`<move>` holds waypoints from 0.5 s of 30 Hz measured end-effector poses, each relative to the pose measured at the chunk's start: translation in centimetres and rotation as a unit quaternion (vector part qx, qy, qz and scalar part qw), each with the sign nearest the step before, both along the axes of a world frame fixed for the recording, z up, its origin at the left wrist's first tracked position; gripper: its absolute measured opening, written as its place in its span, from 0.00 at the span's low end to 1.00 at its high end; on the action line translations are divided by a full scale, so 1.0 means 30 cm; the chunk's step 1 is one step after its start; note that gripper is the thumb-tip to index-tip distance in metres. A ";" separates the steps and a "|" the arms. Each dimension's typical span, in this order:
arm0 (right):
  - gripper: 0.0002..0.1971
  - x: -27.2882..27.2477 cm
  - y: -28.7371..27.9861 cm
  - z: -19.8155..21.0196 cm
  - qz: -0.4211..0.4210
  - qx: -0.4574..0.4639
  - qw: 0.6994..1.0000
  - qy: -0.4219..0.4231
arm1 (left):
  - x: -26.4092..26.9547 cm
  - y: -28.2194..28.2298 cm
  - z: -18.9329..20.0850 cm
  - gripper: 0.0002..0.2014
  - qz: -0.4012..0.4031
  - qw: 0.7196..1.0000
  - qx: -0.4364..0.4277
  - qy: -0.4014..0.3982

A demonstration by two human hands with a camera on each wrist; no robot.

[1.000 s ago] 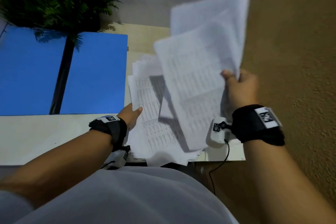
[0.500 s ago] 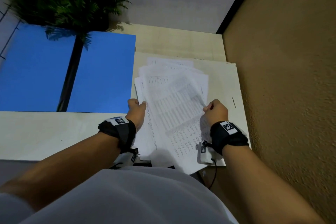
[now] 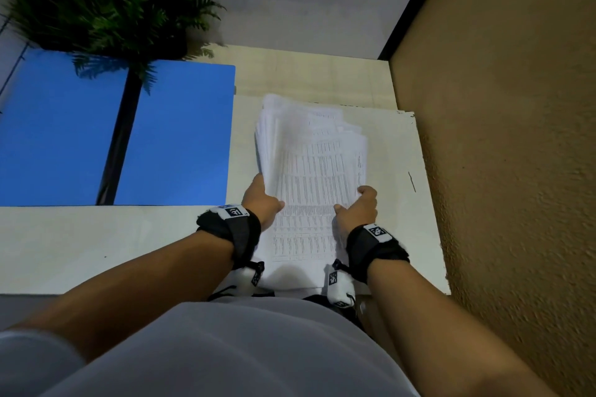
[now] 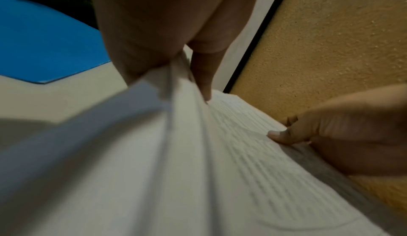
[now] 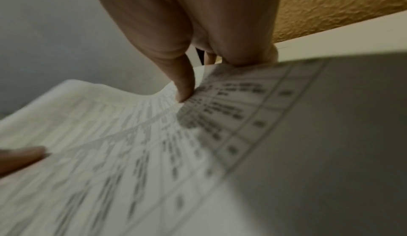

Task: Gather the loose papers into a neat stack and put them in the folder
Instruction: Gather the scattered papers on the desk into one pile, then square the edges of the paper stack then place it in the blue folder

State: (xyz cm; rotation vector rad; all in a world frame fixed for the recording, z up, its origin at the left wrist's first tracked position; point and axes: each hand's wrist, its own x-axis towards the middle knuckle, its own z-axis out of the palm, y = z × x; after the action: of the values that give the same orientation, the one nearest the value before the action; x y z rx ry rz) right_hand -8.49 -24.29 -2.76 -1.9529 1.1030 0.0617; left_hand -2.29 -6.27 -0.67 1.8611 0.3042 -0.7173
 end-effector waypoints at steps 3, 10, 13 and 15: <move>0.44 -0.017 -0.059 0.039 -0.090 0.185 0.975 -0.082 | 0.009 -0.008 0.056 0.32 0.003 0.996 -0.071 -0.049; 0.26 0.007 -0.199 0.337 -0.012 0.369 0.896 -0.248 | 0.084 -0.037 0.308 0.24 -0.053 0.963 -0.246 -0.093; 0.20 0.055 -0.232 0.484 -0.026 0.303 0.895 -0.325 | 0.148 -0.050 0.399 0.18 -0.033 0.964 -0.218 -0.150; 0.20 0.077 -0.241 0.542 -0.014 0.261 0.898 -0.355 | 0.173 -0.063 0.434 0.19 -0.011 0.960 -0.195 -0.203</move>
State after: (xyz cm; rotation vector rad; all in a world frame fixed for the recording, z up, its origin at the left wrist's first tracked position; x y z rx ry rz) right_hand -6.19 -31.53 13.49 -1.2959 0.5408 -0.3198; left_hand 2.91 -8.15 12.34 1.5836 -0.1180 -0.3610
